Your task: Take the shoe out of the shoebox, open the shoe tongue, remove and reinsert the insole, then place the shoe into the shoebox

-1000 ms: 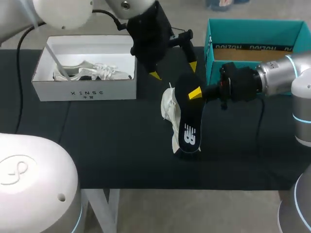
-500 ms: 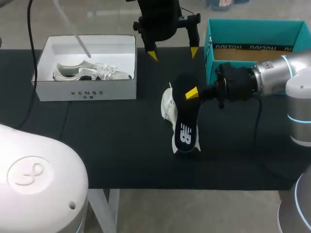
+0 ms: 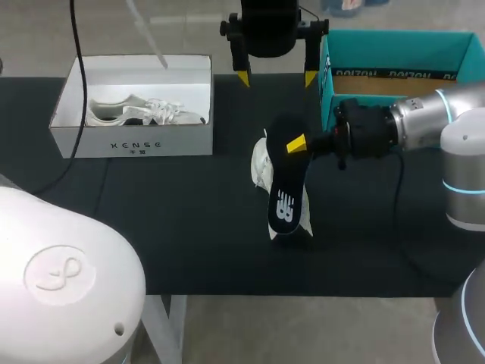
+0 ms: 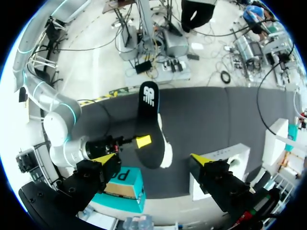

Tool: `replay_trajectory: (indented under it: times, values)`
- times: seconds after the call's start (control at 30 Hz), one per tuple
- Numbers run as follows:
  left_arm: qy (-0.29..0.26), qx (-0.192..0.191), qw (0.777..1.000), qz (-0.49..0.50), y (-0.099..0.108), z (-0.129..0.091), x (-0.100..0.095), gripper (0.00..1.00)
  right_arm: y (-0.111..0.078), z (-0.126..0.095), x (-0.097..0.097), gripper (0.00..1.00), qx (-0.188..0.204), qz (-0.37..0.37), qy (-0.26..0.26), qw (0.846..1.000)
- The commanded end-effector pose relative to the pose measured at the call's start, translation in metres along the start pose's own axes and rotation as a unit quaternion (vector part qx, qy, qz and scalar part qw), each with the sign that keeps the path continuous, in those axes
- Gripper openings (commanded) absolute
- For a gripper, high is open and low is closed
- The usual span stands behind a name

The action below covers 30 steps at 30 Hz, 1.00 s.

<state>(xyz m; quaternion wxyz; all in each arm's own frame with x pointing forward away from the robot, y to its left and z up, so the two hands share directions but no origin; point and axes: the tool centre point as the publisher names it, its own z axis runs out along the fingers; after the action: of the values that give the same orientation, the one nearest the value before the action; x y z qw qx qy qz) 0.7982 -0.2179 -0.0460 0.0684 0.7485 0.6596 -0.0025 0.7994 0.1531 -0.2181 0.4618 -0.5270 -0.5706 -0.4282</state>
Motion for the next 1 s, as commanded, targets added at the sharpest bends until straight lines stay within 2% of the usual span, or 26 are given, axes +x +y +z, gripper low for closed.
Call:
replay_trajectory:
  times: [0.03, 0.33, 1.0]
  values:
    - [0.004, -0.002, 1.000, 0.001, 0.0011, 0.0001, -0.0019, 1.00, 0.0005, 0.0031, 0.0004, 0.00, -0.002, -0.001, 0.000, 1.000]
    - [0.001, -0.002, 1.000, 0.003, 0.0007, -0.0002, -0.0068, 1.00, -0.0014, 0.0024, -0.0001, 0.00, -0.003, 0.001, 0.000, 1.000]
    - [-0.001, -0.001, 1.000, -0.005, -0.0039, 0.0018, -0.0016, 1.00, -0.0021, 0.0014, -0.0008, 0.00, 0.002, 0.003, 0.001, 1.000]
